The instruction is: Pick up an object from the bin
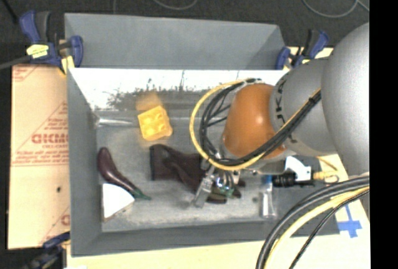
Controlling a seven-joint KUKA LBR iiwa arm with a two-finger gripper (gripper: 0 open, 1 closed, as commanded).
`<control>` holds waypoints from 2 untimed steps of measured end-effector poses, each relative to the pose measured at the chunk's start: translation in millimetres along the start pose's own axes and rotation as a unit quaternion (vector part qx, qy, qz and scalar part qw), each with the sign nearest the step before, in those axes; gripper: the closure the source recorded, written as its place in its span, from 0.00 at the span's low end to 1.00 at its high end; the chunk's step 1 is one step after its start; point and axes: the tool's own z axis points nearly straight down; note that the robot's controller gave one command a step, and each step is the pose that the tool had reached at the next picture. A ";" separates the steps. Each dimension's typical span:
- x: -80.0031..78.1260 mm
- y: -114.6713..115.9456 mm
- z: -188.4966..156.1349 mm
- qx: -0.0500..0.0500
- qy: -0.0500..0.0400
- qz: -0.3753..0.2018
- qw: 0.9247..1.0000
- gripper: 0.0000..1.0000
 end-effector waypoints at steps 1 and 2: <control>5.4 37.6 14.2 -0.001 0.000 -0.008 1.000 1.00; 5.4 37.6 14.2 -0.001 0.000 -0.008 1.000 1.00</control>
Offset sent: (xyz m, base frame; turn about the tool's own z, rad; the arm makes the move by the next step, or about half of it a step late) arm 0.0000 0.0000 0.0000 0.0000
